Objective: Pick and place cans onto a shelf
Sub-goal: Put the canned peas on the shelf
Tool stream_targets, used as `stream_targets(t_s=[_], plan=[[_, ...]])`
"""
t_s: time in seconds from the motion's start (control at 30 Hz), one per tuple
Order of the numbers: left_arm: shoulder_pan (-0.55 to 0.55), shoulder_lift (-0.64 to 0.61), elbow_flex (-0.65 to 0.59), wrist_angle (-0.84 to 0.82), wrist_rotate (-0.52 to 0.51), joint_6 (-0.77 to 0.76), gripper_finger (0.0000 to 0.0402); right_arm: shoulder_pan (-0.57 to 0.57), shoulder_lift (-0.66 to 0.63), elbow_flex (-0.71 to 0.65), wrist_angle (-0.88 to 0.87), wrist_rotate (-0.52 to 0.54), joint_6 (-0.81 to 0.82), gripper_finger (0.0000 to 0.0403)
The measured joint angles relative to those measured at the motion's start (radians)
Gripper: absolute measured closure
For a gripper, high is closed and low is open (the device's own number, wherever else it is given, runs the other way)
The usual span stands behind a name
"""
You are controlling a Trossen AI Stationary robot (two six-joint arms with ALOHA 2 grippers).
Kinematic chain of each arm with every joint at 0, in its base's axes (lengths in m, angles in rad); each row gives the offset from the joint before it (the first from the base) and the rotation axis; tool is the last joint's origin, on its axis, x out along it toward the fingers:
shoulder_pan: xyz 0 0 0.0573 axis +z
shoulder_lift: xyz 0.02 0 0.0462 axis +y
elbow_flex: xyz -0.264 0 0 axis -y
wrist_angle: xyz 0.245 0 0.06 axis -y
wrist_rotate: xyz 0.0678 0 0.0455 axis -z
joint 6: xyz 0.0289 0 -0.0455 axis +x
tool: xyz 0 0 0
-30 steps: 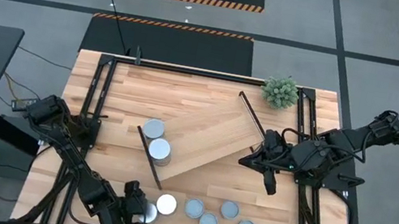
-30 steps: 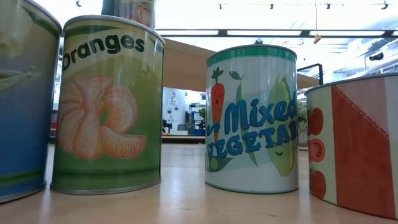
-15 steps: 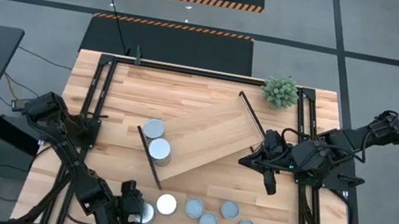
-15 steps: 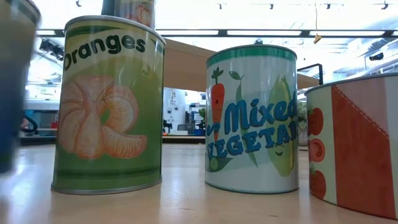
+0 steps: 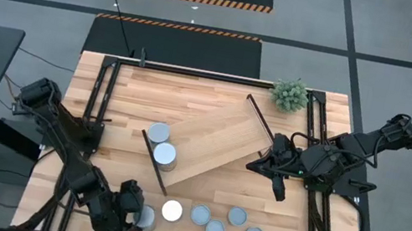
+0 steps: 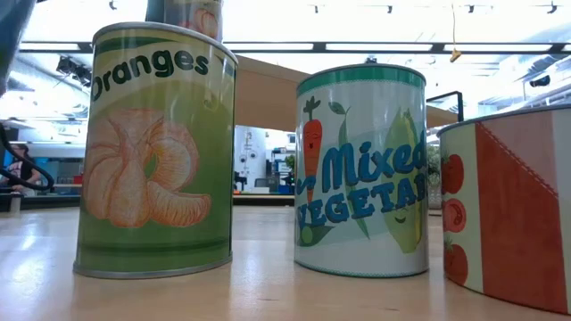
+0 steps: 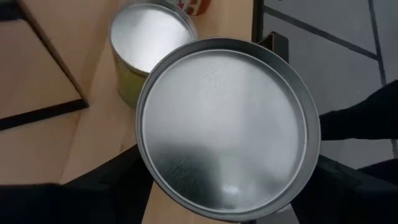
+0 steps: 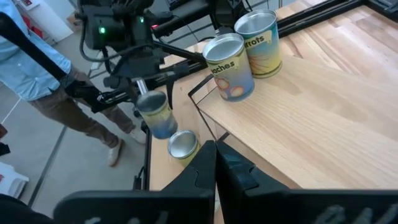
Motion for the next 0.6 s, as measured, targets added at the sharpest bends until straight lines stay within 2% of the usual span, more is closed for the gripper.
stream_targets(t_s=[0.13, 0.3, 0.5, 0.6], plan=[[0.024, -0.048, 0.0, 0.014, 0.001, 0.007, 0.0096, -0.003, 0.0, 0.0, 0.0, 0.007, -0.016, 0.0393], [0.073, -0.084, 0.01, 0.127, 0.043, 0.029, 0.0096, -0.003, 0.0, 0.0, 0.0, 0.017, -0.026, 0.0393], [0.156, -0.086, 0.132, 0.134, 0.061, 0.137, 0.0096, -0.003, 0.0, 0.0, 0.0, 0.018, -0.043, 0.0393], [0.21, -0.086, 0.22, 0.072, 0.06, 0.197, 0.0096, -0.003, 0.0, 0.0, 0.0, 0.023, -0.045, 0.0393]])
